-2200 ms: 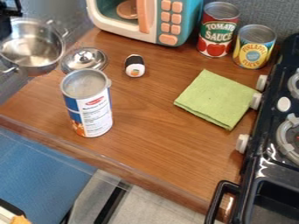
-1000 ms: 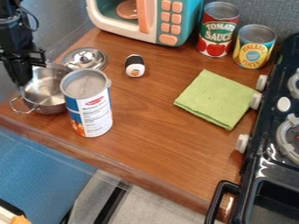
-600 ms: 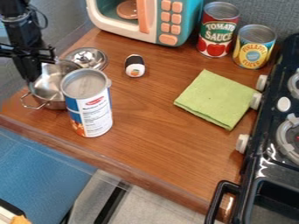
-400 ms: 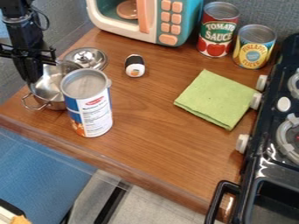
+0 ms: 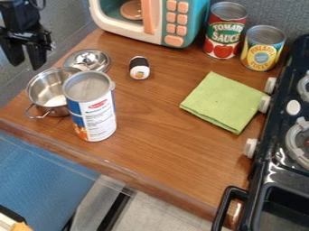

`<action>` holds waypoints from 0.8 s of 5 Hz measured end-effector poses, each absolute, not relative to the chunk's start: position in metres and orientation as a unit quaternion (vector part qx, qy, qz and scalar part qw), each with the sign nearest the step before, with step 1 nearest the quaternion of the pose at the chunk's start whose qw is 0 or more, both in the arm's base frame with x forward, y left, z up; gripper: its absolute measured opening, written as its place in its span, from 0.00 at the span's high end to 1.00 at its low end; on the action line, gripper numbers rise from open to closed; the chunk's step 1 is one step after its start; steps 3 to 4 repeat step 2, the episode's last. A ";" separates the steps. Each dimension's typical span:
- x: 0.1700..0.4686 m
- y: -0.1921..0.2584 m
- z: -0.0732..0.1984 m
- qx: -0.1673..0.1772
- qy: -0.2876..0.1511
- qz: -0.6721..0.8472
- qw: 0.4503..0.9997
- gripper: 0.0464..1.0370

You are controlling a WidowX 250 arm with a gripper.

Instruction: Move the pot to the bottom left corner of the table

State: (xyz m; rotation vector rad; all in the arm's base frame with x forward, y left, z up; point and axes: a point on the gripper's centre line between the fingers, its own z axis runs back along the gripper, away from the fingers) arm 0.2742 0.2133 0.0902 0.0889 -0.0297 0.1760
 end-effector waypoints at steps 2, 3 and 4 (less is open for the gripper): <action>0.272 0.205 0.108 0.045 -0.010 0.049 0.998 0.03; 0.272 0.205 0.108 0.045 -0.010 0.049 0.998 0.03; 0.272 0.205 0.108 0.045 -0.010 0.049 0.998 0.03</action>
